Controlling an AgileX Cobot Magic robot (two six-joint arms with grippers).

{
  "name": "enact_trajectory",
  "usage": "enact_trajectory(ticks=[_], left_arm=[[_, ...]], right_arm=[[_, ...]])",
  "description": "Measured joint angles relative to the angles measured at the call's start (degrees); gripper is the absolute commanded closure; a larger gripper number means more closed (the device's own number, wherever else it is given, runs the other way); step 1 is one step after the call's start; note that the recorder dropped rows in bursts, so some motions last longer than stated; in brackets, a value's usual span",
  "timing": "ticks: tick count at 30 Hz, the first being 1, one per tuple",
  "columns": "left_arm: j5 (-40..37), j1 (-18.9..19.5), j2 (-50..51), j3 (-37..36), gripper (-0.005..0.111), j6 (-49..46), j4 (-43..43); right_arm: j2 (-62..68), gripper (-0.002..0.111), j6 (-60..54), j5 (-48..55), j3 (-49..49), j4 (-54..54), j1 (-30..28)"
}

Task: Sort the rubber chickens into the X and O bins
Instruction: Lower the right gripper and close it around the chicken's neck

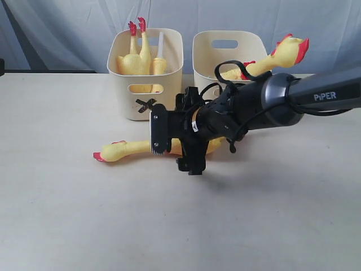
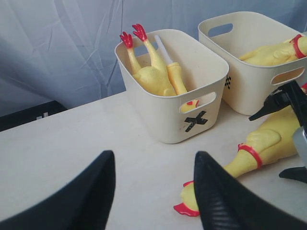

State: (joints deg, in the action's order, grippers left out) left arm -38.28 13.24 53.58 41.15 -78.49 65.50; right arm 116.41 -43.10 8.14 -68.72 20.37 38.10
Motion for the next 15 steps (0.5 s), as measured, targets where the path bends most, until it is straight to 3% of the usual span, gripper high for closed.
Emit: enact_trajectory(ticks=[15], left_arm=[[0.0, 0.0, 0.0, 0.0, 0.058, 0.0, 0.0]], right_arm=[[3.7, 0.004, -0.2, 2.3, -2.8, 3.2, 0.0]])
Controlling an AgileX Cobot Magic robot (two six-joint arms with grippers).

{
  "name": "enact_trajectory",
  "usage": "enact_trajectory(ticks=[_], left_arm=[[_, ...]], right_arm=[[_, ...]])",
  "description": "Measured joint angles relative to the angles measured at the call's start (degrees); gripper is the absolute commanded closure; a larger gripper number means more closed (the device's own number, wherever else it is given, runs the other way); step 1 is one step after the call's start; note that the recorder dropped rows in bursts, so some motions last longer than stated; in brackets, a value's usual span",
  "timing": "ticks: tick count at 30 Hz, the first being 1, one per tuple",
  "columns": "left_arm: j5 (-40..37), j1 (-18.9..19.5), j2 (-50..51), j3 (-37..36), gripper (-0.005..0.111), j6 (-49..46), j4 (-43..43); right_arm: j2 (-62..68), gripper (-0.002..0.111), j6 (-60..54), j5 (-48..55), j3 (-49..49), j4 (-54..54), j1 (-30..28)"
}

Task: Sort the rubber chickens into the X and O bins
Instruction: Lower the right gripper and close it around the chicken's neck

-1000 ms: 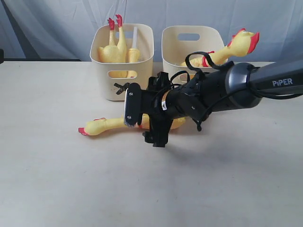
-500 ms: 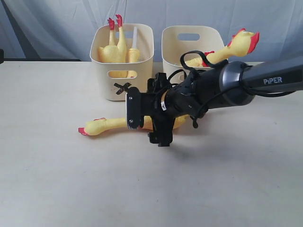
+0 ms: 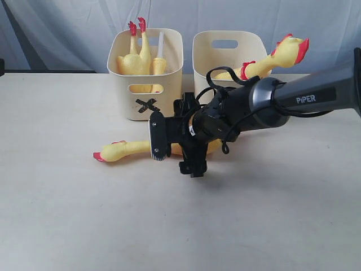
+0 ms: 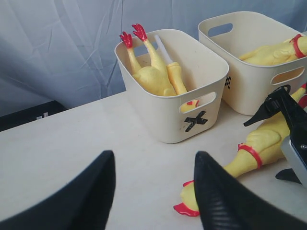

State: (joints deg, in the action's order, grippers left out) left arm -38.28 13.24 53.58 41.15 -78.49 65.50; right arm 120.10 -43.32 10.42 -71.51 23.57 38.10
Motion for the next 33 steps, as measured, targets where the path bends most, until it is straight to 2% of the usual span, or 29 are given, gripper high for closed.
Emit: enact_trajectory(ticks=[26, 29, 33], left_arm=[[-0.1, 0.0, 0.0, 0.0, 0.058, 0.0, 0.0], [-0.1, 0.0, 0.0, 0.0, 0.058, 0.0, 0.0], [-0.1, 0.0, 0.0, 0.0, 0.058, 0.0, 0.0]], right_arm=[[0.0, 0.004, 0.3, 0.4, 0.0, 0.0, -0.1], [0.0, 0.01, 0.5, 0.5, 0.0, 0.0, -0.1], [0.0, 0.036, 0.6, 1.0, 0.0, 0.0, -0.1]])
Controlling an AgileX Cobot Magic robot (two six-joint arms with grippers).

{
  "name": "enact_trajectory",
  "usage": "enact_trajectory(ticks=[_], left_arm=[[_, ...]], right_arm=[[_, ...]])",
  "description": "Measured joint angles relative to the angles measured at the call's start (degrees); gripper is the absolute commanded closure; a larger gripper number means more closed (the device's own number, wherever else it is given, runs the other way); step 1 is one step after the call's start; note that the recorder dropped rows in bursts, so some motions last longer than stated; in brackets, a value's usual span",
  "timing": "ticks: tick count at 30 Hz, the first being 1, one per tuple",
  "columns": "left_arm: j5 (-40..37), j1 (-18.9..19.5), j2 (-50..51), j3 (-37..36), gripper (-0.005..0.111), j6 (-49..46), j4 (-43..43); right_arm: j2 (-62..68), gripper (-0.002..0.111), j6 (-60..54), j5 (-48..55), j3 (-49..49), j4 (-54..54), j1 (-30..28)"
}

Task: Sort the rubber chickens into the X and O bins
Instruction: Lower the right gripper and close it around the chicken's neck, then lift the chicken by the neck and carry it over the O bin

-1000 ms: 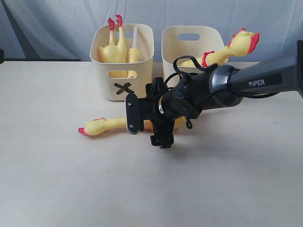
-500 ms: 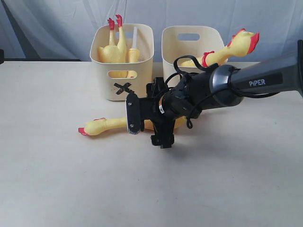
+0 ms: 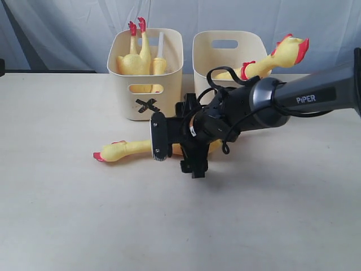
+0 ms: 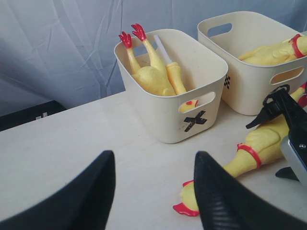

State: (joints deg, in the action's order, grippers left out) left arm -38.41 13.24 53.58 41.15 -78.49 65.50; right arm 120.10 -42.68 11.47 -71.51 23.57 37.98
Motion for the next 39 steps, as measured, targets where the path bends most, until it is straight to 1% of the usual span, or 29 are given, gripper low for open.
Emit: enact_trajectory(ticks=[1, 3, 5, 18, 20, 22, 23, 24, 31, 35, 39], left_arm=[[0.0, 0.0, 0.0, 0.0, 0.058, 0.0, 0.0], [0.0, 0.0, 0.0, 0.0, 0.058, 0.0, 0.0], [0.0, 0.0, 0.0, 0.0, 0.058, 0.0, 0.0], [0.0, 0.0, 0.0, 0.0, 0.058, 0.0, 0.0], [0.0, 0.0, 0.0, 0.0, 0.058, 0.0, 0.0], [0.0, 0.0, 0.0, 0.0, 0.058, 0.0, 0.0], [0.0, 0.0, 0.0, 0.0, 0.058, 0.0, 0.0], [0.0, 0.0, 0.0, 0.0, 0.058, 0.0, 0.0], [0.0, 0.0, 0.0, 0.0, 0.058, 0.0, 0.0], [-0.1, 0.0, 0.0, 0.0, 0.058, 0.0, 0.0], [-0.1, 0.0, 0.0, 0.0, 0.058, 0.0, 0.0]], right_arm=[[0.1, 0.043, 0.0, 0.1, 0.0, 0.0, 0.0], [0.2, 0.051, 0.0, -0.2, 0.0, 0.3, 0.0], [0.2, 0.055, 0.0, -0.2, -0.1, 0.3, 0.0], [0.2, 0.056, 0.6, 0.0, -0.3, -0.6, 0.0], [0.2, 0.068, 0.6, 0.0, -0.3, -1.1, 0.0], [0.1, 0.096, 0.6, 0.2, -0.3, -1.9, 0.0], [0.0, 0.107, 0.6, 0.2, -0.3, -2.6, 0.0], [-0.3, 0.109, 0.6, 0.3, -0.3, -3.1, 0.0], [-1.9, 0.109, 1.1, 2.2, -0.3, -6.2, 0.0], [-4.0, 0.109, 1.2, 2.6, -0.3, -11.2, 0.0], [-7.4, 0.109, 1.3, 2.8, -0.3, -20.6, 0.0]])
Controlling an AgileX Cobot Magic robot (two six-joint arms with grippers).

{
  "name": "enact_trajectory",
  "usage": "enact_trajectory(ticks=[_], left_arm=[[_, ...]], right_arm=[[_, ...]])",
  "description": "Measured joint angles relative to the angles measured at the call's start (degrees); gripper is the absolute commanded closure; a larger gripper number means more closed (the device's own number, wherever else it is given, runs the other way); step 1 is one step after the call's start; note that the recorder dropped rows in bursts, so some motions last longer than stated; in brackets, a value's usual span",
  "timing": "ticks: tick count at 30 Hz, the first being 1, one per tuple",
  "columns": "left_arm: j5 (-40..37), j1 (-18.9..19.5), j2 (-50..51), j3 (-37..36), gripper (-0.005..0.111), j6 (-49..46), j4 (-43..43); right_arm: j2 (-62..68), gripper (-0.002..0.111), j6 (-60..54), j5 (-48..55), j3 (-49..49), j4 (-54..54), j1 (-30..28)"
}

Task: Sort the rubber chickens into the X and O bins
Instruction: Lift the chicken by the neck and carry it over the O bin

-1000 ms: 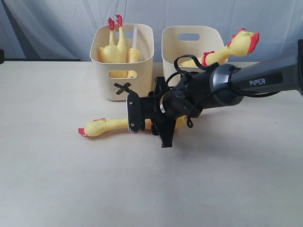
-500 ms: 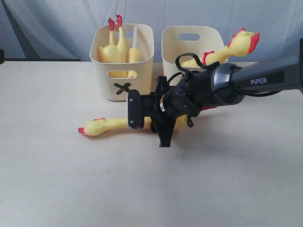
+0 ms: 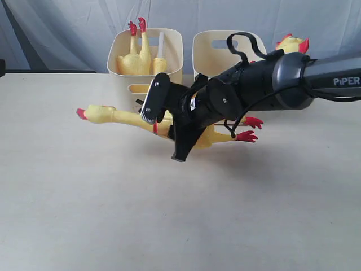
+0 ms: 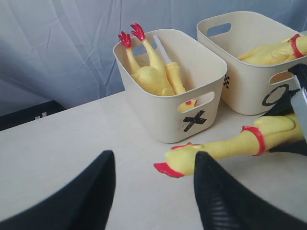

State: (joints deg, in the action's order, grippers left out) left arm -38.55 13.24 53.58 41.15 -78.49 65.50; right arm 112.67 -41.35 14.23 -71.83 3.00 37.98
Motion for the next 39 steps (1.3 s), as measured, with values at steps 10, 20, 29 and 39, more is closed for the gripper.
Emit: enact_trajectory(ticks=[10, 20, 29, 39], left_arm=[[-1.3, 0.0, 0.0, 0.0, 0.058, 0.0, 0.0], [-1.4, 0.0, 0.0, 0.0, 0.058, 0.0, 0.0], [-1.4, 0.0, 0.0, 0.0, 0.058, 0.2, 0.0], [-1.4, 0.0, 0.0, 0.0, 0.058, 0.2, 0.0]], right_arm=[[-7.1, 0.109, 0.0, 1.2, 0.0, -19.3, 0.0], [-12.0, 0.109, 0.0, -4.8, 0.0, -35.8, 0.0], [-14.9, 0.109, 0.0, -10.8, 0.0, -48.7, 0.0], [-20.9, 0.109, 0.2, -13.0, 0.1, -52.2, 0.0]])
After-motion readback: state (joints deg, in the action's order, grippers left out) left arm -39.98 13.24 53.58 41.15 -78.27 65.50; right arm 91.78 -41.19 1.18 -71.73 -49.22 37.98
